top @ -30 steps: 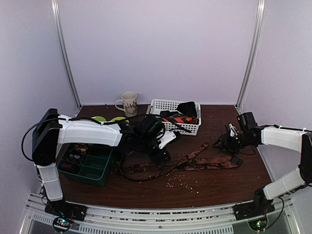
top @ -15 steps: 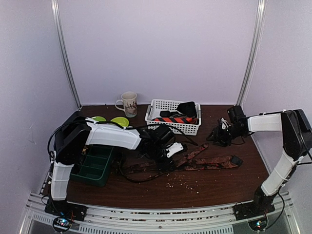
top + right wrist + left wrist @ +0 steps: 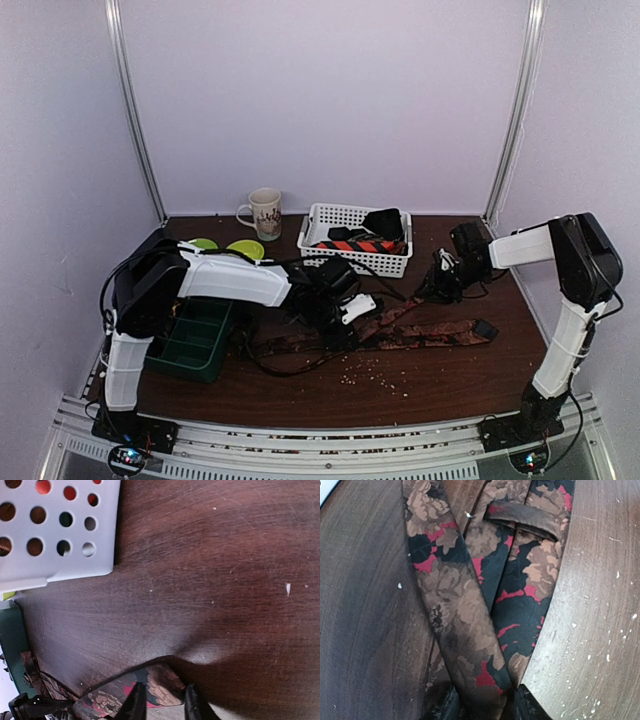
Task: Roll the ties
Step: Adjust the tie at the center of the board.
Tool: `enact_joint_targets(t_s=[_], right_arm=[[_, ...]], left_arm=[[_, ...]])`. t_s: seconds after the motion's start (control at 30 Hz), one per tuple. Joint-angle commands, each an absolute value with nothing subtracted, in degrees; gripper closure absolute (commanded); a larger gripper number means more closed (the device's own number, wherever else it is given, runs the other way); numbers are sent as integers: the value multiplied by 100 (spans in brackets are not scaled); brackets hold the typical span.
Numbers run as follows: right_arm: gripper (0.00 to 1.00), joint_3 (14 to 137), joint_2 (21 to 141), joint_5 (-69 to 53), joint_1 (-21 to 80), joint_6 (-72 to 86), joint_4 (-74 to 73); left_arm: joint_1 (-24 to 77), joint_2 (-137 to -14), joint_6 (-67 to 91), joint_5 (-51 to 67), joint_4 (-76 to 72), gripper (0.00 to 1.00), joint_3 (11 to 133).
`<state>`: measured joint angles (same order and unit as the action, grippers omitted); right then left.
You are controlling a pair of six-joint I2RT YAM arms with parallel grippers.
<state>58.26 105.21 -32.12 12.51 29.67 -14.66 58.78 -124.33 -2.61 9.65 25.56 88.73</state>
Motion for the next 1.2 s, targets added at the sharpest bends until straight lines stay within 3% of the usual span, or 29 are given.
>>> enact_joint_targets(t_s=[0.0, 0.13, 0.4, 0.87, 1.17], right_arm=[[79, 5890, 10690, -3064, 1281, 2810, -1474], [100, 5867, 10584, -3017, 1288, 2769, -1531], [100, 5572, 9800, -3276, 1289, 2957, -1328], [100, 4111, 8566, -3464, 2541, 3853, -685], [100, 4418, 9266, -3031, 3357, 4334, -221]], left_arm=[[5871, -12542, -350, 885, 2571, 64, 8958], [5871, -12510, -341, 783, 2575, 76, 8934], [5789, -11746, -643, 303, 2734, 100, 8532], [5319, -10491, -1600, -762, 3639, 100, 7257], [4992, -10315, -1440, -604, 3631, 100, 6928]])
